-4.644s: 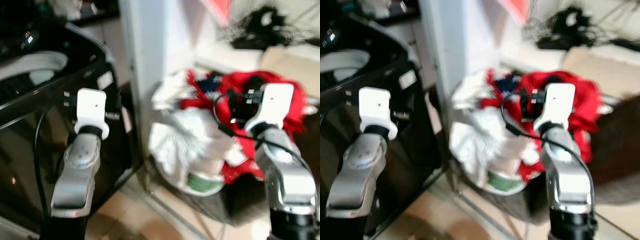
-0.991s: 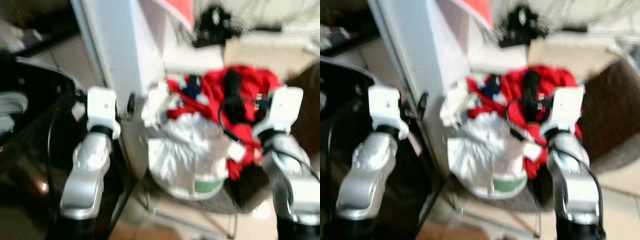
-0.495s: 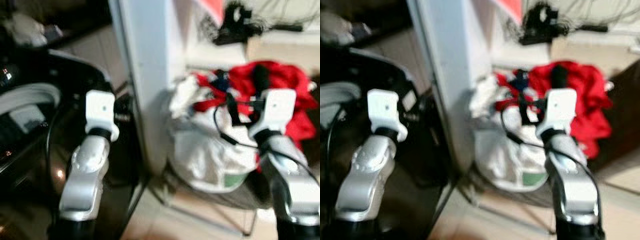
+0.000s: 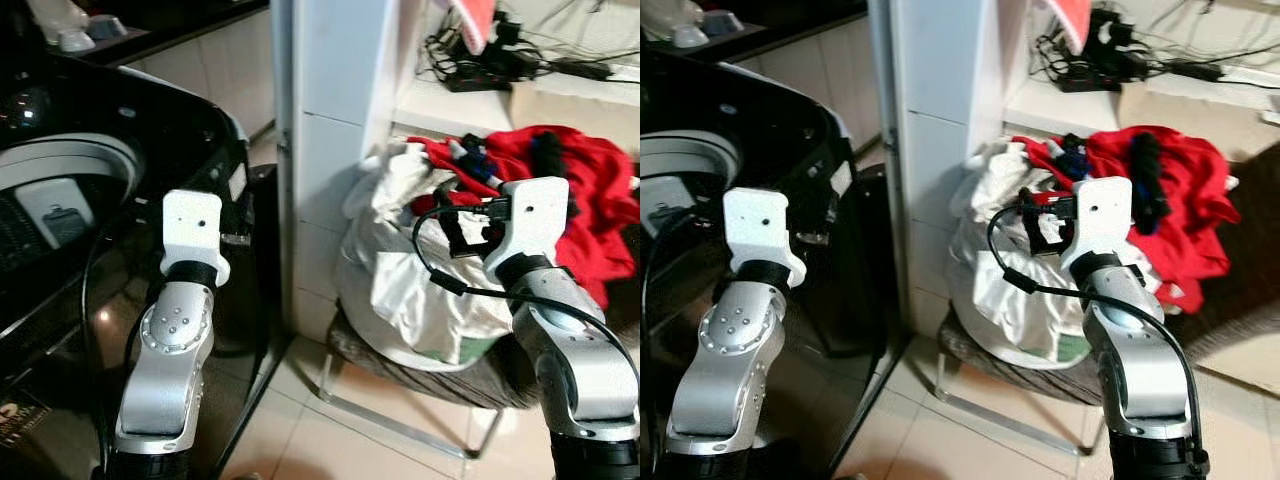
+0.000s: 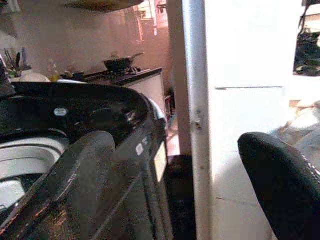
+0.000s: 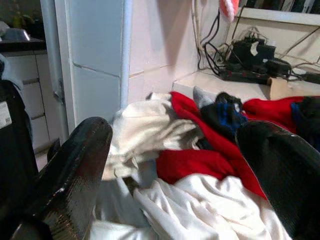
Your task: Clothes washing
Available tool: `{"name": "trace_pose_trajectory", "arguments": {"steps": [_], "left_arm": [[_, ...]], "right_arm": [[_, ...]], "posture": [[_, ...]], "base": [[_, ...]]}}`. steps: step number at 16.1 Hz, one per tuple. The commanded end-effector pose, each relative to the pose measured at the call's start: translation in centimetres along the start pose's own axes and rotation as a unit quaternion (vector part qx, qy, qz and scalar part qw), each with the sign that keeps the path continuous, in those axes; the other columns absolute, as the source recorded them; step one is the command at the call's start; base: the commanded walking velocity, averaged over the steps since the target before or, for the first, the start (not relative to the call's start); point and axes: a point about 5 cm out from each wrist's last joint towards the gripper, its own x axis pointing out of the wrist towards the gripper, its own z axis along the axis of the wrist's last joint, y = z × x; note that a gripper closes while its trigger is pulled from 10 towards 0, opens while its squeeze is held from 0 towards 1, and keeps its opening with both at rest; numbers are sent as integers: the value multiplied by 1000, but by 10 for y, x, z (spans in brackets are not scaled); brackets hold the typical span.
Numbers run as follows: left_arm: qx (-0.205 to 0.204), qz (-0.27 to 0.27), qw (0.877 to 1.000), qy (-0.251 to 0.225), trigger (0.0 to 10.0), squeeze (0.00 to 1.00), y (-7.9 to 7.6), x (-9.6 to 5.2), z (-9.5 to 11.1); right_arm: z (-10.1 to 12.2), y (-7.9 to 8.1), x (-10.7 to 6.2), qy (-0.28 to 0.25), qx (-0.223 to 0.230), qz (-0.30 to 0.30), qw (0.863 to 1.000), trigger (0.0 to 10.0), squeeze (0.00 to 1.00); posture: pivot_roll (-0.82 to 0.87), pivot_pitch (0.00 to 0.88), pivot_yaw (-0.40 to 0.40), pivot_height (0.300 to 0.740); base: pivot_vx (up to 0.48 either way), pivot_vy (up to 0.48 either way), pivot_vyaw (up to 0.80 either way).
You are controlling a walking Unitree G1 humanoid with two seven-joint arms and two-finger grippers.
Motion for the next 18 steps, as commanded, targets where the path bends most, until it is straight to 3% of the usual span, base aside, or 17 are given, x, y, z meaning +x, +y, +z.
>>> {"name": "trace_pose_trajectory", "arguments": {"steps": [1, 3, 6, 18], "left_arm": [[-2, 5, 1000, 2, 10000, 0, 2, -3, -1], [-3, 2, 1000, 5, 10000, 0, 2, -3, -2], [-5, -6, 1000, 5, 10000, 0, -1, -3, -1], [-8, -7, 1000, 7, 10000, 0, 0, -2, -1]], "right_arm": [[-1, 0, 3, 8, -5, 3, 1000, 10000, 0], [0, -1, 4, 5, -18, -8, 1000, 10000, 0], [1, -6, 3, 3, -1, -19, 1000, 10000, 0], [3, -3, 2, -5, 1, -15, 1000, 10000, 0]], "posture": [[-15, 0, -41, 740], [-18, 2, -36, 740], [-23, 1, -21, 740], [-22, 0, -17, 740]], "base": [[244, 0, 800], [276, 0, 400], [289, 0, 0], [321, 0, 0]]}}
